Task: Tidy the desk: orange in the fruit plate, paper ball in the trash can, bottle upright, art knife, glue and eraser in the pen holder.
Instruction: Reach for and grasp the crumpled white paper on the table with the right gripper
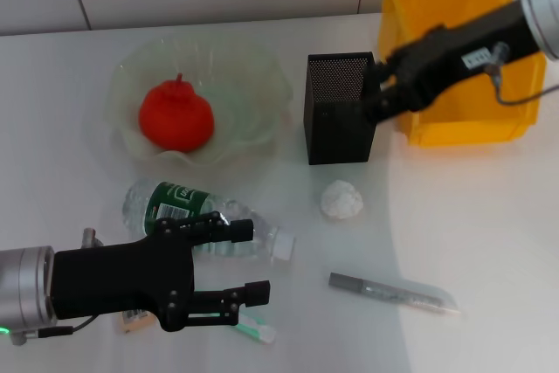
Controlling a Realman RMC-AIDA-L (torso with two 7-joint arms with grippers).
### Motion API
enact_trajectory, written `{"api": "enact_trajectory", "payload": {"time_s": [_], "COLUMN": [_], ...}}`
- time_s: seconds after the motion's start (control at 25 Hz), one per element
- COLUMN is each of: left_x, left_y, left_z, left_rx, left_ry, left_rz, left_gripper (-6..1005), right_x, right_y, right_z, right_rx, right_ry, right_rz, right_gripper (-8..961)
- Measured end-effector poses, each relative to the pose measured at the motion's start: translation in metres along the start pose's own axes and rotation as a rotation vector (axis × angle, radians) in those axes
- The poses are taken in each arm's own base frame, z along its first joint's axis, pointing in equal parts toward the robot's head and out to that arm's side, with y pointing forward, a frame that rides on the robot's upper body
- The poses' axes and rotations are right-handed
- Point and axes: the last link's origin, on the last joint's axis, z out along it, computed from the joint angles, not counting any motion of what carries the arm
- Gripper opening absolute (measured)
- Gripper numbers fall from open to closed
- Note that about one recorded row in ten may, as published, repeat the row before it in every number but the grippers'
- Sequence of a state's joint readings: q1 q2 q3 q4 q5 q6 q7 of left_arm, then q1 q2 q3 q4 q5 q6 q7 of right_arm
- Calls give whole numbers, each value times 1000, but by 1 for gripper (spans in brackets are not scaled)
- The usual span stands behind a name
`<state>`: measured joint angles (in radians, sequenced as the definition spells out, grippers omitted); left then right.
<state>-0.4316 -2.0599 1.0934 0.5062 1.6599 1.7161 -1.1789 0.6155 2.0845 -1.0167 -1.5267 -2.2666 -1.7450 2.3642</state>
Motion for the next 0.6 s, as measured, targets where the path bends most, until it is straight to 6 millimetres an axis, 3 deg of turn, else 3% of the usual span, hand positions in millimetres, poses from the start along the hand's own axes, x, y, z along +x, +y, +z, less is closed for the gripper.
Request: {"api": "enact_trajectory", "payload": {"time_s": [0.12, 0.28, 0.44, 0.6], "left_x": [1, 2, 3, 3], "left_y": [-1, -2, -2, -1], "left_z": [1, 3, 3, 3], "left_rx": [-2, -9, -11, -13], "left_ry": [-3, -7, -7, -5], "left_rz": [5, 11, 12, 13], "left_gripper": [795, 795, 795, 795], "right_x": [16, 30, 40, 41], "right_y": [2, 2, 3, 2], "right_z": [-3, 10, 46, 66], "right_rx": [6, 27, 62, 81], "right_ry": [115, 245, 347, 365], "right_rz": [73, 110, 128, 128], "right_gripper": [780, 777, 776, 775]}}
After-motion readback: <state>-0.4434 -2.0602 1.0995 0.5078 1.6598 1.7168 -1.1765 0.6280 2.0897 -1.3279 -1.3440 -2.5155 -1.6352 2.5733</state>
